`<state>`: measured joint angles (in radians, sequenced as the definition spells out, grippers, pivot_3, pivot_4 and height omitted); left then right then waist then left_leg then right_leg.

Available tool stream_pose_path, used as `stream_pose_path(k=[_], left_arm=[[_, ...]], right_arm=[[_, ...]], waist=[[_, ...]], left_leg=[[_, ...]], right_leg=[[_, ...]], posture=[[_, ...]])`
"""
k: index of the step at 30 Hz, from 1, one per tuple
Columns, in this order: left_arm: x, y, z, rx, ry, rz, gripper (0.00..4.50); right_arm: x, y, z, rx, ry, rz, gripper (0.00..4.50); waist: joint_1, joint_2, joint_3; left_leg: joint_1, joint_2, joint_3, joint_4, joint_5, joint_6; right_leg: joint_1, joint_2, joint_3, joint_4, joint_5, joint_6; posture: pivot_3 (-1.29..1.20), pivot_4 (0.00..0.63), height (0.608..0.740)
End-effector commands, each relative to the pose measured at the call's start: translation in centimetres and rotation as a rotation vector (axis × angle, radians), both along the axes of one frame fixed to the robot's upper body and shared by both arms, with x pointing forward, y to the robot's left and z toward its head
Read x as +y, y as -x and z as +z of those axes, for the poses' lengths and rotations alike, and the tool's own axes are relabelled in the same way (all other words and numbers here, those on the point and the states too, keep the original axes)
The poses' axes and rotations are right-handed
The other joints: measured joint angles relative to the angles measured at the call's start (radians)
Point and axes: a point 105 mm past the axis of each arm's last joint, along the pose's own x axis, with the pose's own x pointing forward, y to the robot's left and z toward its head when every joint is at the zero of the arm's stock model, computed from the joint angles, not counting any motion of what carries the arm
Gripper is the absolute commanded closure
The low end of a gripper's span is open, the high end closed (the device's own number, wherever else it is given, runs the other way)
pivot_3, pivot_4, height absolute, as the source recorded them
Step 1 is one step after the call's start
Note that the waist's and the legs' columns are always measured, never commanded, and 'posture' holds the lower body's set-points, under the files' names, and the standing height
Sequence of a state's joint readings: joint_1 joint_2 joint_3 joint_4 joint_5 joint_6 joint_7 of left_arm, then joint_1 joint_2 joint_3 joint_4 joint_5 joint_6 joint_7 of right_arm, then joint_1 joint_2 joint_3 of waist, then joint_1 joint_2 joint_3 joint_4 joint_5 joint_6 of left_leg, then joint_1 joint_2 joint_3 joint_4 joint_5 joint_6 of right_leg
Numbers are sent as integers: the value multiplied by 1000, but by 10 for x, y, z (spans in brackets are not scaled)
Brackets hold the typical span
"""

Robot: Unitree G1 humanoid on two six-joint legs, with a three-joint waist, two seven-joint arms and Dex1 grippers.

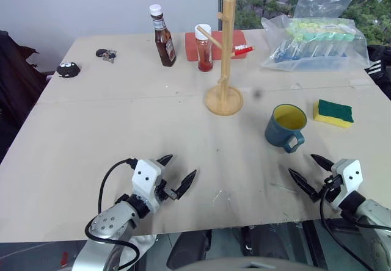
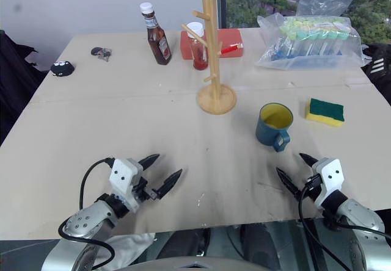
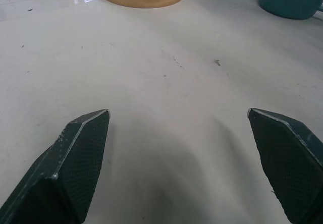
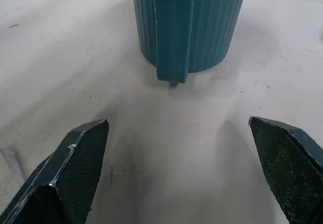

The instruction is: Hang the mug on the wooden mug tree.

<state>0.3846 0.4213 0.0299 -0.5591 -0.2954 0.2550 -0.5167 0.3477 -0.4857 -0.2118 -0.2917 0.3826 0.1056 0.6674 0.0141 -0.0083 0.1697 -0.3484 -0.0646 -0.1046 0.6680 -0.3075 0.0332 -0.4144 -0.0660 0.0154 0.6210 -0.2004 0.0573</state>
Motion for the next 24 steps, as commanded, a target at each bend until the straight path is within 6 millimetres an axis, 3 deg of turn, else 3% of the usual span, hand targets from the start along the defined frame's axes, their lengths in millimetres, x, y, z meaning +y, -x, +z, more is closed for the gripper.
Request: stream_pose_path(k=[1,17,20,22,23,24], left_arm=[[-2,1,10,-54,1,-2,0],[-7,1,11,-60,14,-26,0],[-8,1,11,-59,17,-30,0],[-8,1,11,-58,18,-32,0],[-9,1,11,-58,18,-33,0],[-9,1,11,-58,19,-34,0]], right_arm=[[-5,-2,7,-29,6,-6,25],[-2,-3,5,-40,32,23,25],[-2,-3,6,-44,33,23,25],[-2,-4,6,-43,20,14,25],[-2,-5,7,-45,18,11,25],[-2,-5,8,-46,17,10,25]], waist=[[0,0,0],[-1,0,1],[-23,5,-2],[-25,8,-1],[-12,8,-1],[-4,9,-1]], left_leg=[[0,0,0,0,0,0],[0,0,0,0,0,0],[-10,-27,-40,0,7,1],[-15,-45,-69,-1,14,0],[-13,-59,-89,-1,19,-5],[-14,-56,-84,-1,19,-6]], right_leg=[[0,0,0,0,0,0],[0,0,0,0,0,0],[7,-26,-38,7,-8,7],[7,-32,-56,9,-11,12],[6,-39,-62,13,-14,13],[6,-37,-55,13,-12,9]], posture=[[0,150,740],[0,150,740],[0,150,740],[0,150,740],[0,150,740],[0,150,740]])
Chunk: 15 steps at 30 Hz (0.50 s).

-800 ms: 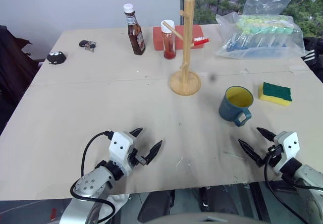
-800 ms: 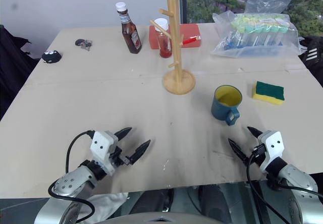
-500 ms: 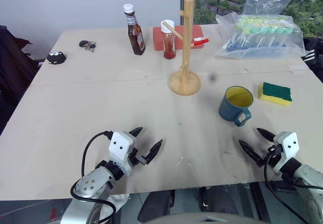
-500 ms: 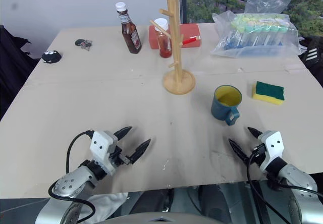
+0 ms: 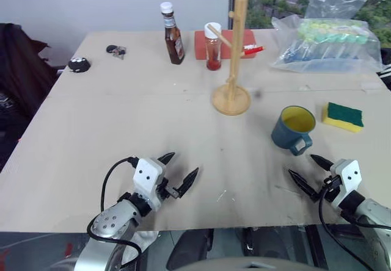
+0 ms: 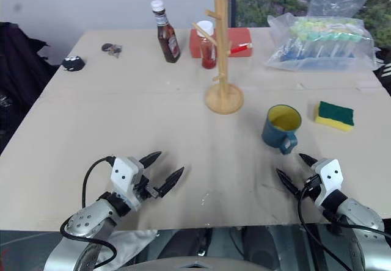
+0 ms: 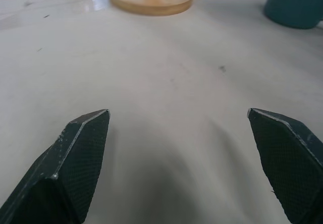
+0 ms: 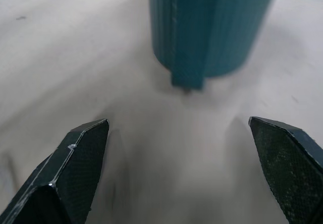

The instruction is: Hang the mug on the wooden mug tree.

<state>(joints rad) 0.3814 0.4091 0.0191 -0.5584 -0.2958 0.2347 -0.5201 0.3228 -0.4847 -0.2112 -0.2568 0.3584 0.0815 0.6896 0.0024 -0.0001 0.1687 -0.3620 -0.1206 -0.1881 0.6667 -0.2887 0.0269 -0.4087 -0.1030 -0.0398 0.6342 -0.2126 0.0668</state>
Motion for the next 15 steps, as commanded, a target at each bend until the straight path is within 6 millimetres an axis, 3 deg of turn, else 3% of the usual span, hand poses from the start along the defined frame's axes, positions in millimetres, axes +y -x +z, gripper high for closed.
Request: stream_pose_path(k=[1,9,15], left_arm=[[-5,0,8,-39,2,-24,0],[-8,-3,13,-66,2,-72,0],[-17,-7,34,-110,14,-248,0]], right_arm=[[0,-2,10,-36,-4,-6,25],[12,7,9,-49,-50,-90,25],[16,4,19,-103,-76,-255,25]], waist=[[17,0,0],[39,0,0],[38,1,0]], left_leg=[[0,0,1,-1,0,0],[0,2,12,-3,-4,6],[1,3,16,-3,-4,6]], right_leg=[[-1,-1,3,0,0,0],[-4,0,15,0,-2,3],[-6,0,19,1,-2,3]], posture=[[0,150,740],[0,150,740],[0,150,740]])
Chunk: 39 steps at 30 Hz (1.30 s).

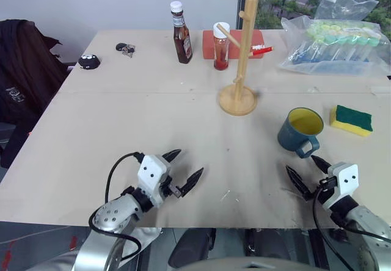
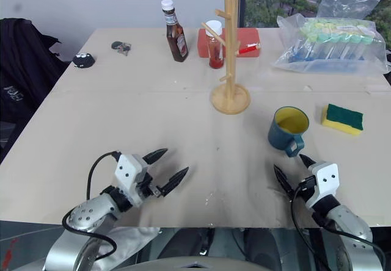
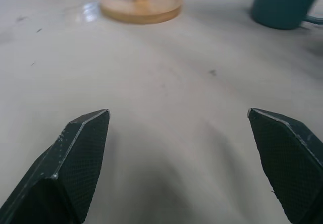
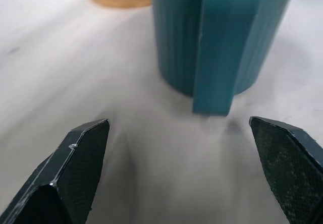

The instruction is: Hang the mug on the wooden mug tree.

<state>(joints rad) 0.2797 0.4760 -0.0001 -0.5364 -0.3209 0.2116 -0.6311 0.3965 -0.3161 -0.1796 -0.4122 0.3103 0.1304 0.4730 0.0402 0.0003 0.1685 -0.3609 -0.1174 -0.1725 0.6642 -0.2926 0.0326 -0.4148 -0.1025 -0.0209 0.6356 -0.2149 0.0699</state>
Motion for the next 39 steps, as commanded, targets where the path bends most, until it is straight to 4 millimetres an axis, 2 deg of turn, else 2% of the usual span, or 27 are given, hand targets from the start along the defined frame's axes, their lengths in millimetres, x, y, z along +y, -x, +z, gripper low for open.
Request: stream_pose_path(k=[1,7,11,14,20,26,39], left_arm=[[-5,1,22,-39,58,-100,0],[-18,15,48,-30,54,-395,0],[-18,15,61,-43,22,-478,0],[-18,11,68,-59,17,-496,0],[-22,12,72,-62,41,-511,0],[-30,16,71,-55,61,-522,0],[-29,16,70,-53,56,-512,0]], right_arm=[[2,-2,16,-63,14,-71,25],[-3,-7,25,-116,2,-241,25],[0,-5,29,-136,-30,-283,25],[6,-5,31,-144,-45,-275,25],[0,-2,23,-124,-17,-324,25],[-2,-4,23,-132,-25,-344,25],[4,-14,20,-135,-41,-340,25]], waist=[[-1,0,0],[-3,0,-1],[-4,0,-1],[-7,0,-1],[-23,0,-1],[-27,-1,-1],[-27,-1,-2]], left_leg=[[0,0,1,0,0,0],[0,0,2,-1,2,-4],[0,0,4,-3,2,-4],[1,1,6,-4,2,-4],[1,1,8,-6,3,-4],[2,3,12,-7,3,-4],[2,4,14,-8,3,-4]], right_leg=[[0,1,0,0,0,0],[-2,2,2,1,0,-1],[-4,3,5,1,2,-4],[-5,3,7,1,2,-4],[-7,4,9,1,2,-4],[-7,5,12,1,2,-4],[-8,7,14,1,3,-5]], posture=[[0,150,740],[0,150,740],[0,150,740],[0,150,740],[0,150,740],[0,150,740],[0,150,740]])
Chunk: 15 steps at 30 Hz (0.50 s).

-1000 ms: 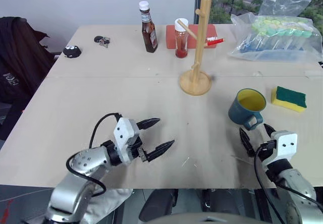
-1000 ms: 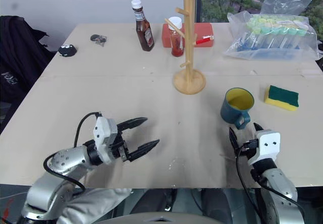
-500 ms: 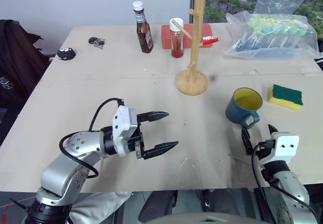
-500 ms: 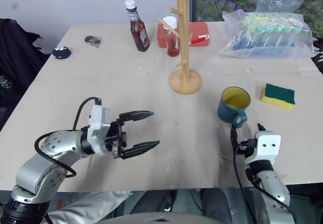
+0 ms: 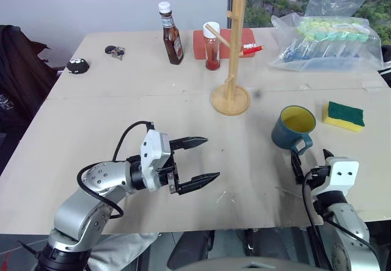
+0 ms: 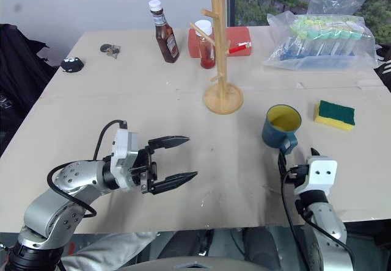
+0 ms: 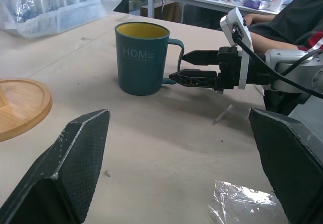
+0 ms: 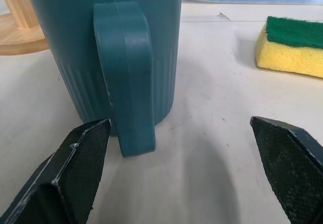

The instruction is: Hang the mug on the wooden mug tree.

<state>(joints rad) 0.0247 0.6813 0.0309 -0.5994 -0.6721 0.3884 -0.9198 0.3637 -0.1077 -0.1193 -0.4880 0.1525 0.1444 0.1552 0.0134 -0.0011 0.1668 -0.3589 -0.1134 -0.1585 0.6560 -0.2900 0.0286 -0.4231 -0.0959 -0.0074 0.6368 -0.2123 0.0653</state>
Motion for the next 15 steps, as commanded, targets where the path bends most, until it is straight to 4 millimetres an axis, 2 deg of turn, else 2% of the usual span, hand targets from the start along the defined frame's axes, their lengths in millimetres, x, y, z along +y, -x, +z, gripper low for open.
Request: stream_pose_path(k=[1,3,6,8,9,10,13,15], left_arm=[[-3,6,9,-39,7,-22,0],[-3,6,9,-38,6,-24,0],[-3,7,9,-36,5,-25,0],[-3,7,9,-36,6,-23,0],[-3,6,9,-36,7,-22,0],[-2,6,9,-37,9,-21,0],[-2,6,10,-39,16,-16,0],[-2,6,10,-40,17,-15,0]], right_arm=[[0,-2,9,-49,5,-16,25],[1,-2,10,-57,4,-19,412],[2,-4,11,-63,5,-19,1412],[2,-4,10,-61,6,-16,2306],[2,-4,10,-60,6,-16,2507],[3,-4,10,-61,6,-15,3168],[3,-6,12,-67,9,-12,4485],[3,-8,13,-70,11,-12,4485]], waist=[[0,0,0],[0,0,0],[0,0,0],[0,0,0],[0,0,0],[0,0,0],[0,0,0],[-1,-1,0]], left_leg=[[0,0,0,0,0,0],[0,0,0,0,0,0],[0,0,1,0,0,0],[1,0,1,0,0,0],[1,0,1,0,0,0],[1,0,1,-1,0,0],[1,0,2,-1,0,0],[1,1,2,-1,0,0]], right_leg=[[0,0,0,0,0,0],[0,0,0,0,0,0],[0,0,1,0,0,0],[0,0,1,0,0,0],[0,0,1,0,0,0],[0,0,1,0,0,0],[0,0,2,0,0,0],[0,1,2,0,0,0]], posture=[[0,150,740],[0,150,740],[0,150,740],[0,150,740],[0,150,740],[0,150,740],[0,150,740],[0,150,740]])
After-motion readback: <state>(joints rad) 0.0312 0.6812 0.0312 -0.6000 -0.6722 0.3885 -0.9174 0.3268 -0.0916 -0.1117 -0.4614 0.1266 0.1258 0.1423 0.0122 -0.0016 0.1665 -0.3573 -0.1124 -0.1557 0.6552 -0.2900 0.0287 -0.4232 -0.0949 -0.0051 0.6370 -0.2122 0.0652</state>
